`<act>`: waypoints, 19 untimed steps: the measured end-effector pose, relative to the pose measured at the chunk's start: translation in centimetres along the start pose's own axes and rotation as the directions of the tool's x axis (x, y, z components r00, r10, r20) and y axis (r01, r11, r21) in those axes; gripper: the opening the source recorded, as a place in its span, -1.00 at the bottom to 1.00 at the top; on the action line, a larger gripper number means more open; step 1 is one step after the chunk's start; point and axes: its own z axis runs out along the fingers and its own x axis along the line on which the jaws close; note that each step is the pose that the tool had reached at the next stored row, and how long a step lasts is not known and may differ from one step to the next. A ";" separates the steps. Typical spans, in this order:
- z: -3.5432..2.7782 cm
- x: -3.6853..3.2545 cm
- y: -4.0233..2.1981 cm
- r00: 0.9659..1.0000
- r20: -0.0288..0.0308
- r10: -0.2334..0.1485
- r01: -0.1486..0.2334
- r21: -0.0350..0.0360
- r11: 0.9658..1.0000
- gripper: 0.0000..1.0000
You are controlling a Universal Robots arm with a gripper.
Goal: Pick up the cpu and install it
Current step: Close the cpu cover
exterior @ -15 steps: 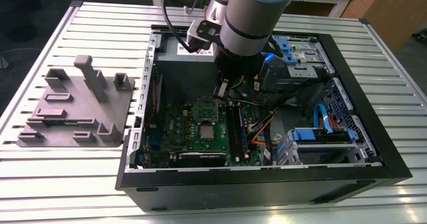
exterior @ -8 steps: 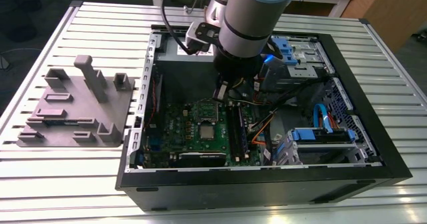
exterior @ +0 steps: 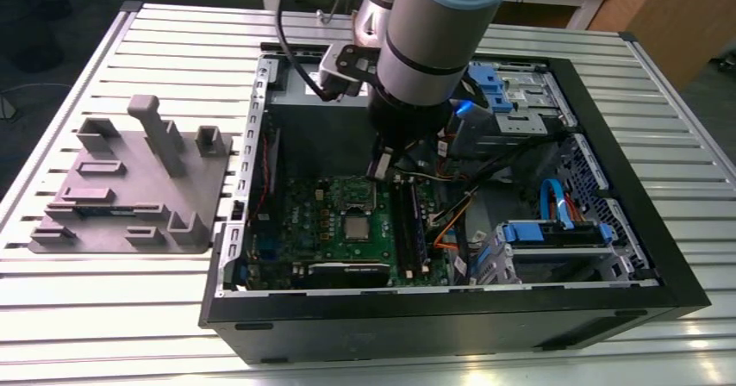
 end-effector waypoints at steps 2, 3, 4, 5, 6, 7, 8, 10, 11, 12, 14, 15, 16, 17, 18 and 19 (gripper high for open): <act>-0.02 0.34 -0.10 1.000 -0.001 -0.001 0.001 0.000 1.000 -0.80; -0.01 0.52 -0.15 1.000 -0.001 -0.002 0.002 0.000 1.000 -0.80; -0.01 0.70 -0.19 1.000 -0.001 -0.003 0.003 0.000 1.000 -0.80; 0.00 0.87 -0.23 1.000 -0.001 -0.003 0.003 0.000 1.000 -0.80; 0.01 1.03 -0.26 1.000 -0.001 -0.004 0.004 0.000 1.000 -0.80; 0.03 1.18 -0.29 1.000 -0.001 -0.004 0.004 0.000 1.000 -0.80; 0.04 1.33 -0.32 1.000 -0.001 -0.005 0.005 0.000 1.000 -0.80; 0.05 1.65 -0.38 1.000 -0.001 -0.006 0.006 0.000 1.000 -0.80; 0.05 1.79 -0.40 1.000 -0.002 -0.007 0.007 0.000 1.000 -0.80; 0.05 1.94 -0.41 1.000 -0.002 -0.007 0.007 0.000 1.000 -0.80; 0.06 2.23 -0.46 1.000 -0.002 -0.009 0.009 0.000 1.000 -0.80; 0.06 2.39 -0.48 1.000 -0.002 -0.010 0.010 0.000 1.000 -0.80; 0.05 2.55 -0.47 1.000 -0.002 -0.011 0.011 0.000 1.000 -0.80; 0.05 2.72 -0.42 1.000 -0.003 -0.013 0.013 -0.001 1.000 -0.80; 0.06 2.87 -0.35 1.000 -0.003 -0.016 0.016 -0.001 1.000 -0.80; 0.06 3.02 -0.27 1.000 -0.003 -0.018 0.018 -0.001 1.000 -0.80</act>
